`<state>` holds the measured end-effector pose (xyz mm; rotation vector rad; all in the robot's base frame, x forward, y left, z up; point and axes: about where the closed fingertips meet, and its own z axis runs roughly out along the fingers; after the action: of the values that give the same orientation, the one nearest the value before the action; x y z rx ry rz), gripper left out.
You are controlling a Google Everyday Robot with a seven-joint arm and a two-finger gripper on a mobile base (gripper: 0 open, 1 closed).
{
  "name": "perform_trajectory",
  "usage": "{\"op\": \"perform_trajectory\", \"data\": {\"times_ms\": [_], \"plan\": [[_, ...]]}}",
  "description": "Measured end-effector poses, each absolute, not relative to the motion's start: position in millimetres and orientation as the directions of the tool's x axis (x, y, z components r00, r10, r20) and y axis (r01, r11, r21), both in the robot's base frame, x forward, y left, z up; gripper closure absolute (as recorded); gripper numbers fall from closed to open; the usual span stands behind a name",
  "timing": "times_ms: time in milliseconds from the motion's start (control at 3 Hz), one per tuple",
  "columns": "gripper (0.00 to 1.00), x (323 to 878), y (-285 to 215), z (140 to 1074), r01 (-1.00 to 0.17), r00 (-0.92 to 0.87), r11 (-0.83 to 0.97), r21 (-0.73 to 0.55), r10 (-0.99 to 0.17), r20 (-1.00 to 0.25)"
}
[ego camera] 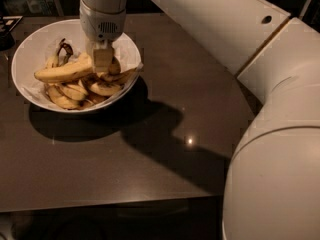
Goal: Pick banana from white bowl
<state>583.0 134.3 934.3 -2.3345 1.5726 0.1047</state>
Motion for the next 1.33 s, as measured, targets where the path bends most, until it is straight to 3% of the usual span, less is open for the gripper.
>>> {"op": "perform_trajectory", "data": {"times_ms": [333,1333], "plan": [[0.0,583.0,134.3,934.3,-0.913,0.39,-0.341,-0.224,-0.889,-0.238],[0.0,579.3,139.8,934.3,-0.891,0.436,-0.379,-0.249,-0.868,-0.237]]}}
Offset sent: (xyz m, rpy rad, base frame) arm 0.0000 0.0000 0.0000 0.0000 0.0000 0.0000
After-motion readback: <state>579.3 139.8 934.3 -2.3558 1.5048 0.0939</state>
